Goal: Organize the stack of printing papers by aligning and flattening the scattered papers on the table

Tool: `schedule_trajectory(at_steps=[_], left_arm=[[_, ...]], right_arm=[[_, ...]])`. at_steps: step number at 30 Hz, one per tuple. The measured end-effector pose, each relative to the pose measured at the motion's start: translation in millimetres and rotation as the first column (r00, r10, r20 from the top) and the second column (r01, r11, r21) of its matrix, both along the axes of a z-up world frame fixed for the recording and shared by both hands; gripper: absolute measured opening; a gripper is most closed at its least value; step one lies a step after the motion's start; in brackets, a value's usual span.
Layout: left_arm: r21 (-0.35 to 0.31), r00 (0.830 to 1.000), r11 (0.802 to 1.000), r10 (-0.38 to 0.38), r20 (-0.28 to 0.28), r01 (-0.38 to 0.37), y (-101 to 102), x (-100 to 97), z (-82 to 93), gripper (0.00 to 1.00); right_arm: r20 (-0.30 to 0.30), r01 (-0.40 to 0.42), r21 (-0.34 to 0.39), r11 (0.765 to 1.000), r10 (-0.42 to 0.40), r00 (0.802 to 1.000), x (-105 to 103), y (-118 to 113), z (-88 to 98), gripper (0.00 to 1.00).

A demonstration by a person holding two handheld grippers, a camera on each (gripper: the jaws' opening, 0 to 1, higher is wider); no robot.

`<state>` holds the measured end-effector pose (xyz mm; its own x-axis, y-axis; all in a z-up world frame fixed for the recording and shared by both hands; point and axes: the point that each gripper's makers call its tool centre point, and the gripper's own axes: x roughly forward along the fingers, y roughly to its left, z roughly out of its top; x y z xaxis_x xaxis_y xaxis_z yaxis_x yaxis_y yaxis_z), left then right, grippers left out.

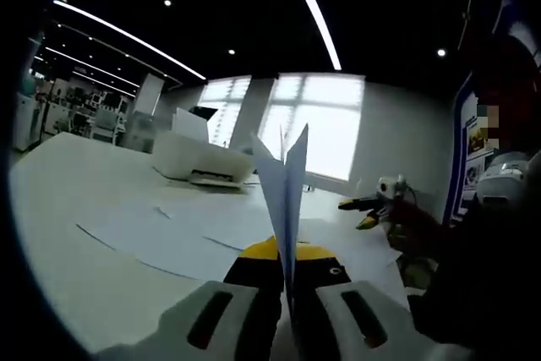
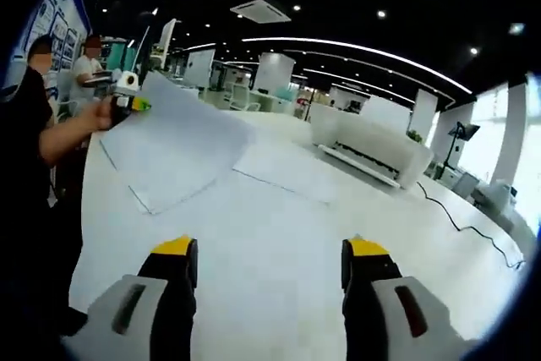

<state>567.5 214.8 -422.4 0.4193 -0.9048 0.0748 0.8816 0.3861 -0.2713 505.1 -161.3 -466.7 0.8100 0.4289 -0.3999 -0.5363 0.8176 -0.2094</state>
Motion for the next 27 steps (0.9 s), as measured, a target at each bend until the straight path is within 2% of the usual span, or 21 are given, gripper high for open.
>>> schedule_trajectory(at_steps=[4,9,12,16,23,25,27], left_arm=[[0.003,1.000,1.000,-0.002,0.000,0.002,-1,-0.9,-0.4,0.06],[0.005,1.000,1.000,-0.003,0.000,0.003,-1,-0.8,-0.8,0.06],[0.009,1.000,1.000,-0.003,-0.002,0.003,-1,-0.7,-1.4,0.06],[0.013,1.000,1.000,-0.003,-0.003,0.003,1,1.0,-2.1,0.06],[0.016,1.000,1.000,-0.004,-0.004,0.004,0,0.4,-2.5,0.06],[0.017,1.000,1.000,-0.005,-0.004,0.005,-1,-0.2,-2.5,0.06],[0.018,1.000,1.000,-0.006,-0.004,0.006,-2,-1.4,-2.2,0.06]], right_arm=[[-0.032,-0.018,0.003,1.000,0.018,0.999,15,-8,-10.1,0.75],[-0.061,0.017,0.013,1.000,-0.016,0.998,35,-30,-20.1,0.77],[-0.081,0.022,0.052,0.998,-0.018,0.997,39,-34,-24.5,0.77],[-0.098,0.039,0.066,0.997,-0.032,0.995,43,-39,-33.6,0.76],[-0.117,0.082,0.143,0.986,-0.065,0.991,48,-46,-39.7,0.74],[-0.139,0.094,0.179,0.979,-0.069,0.988,47,-45,-41.7,0.72],[-0.118,0.092,0.188,0.978,-0.071,0.990,44,-48,-39.5,0.71]])
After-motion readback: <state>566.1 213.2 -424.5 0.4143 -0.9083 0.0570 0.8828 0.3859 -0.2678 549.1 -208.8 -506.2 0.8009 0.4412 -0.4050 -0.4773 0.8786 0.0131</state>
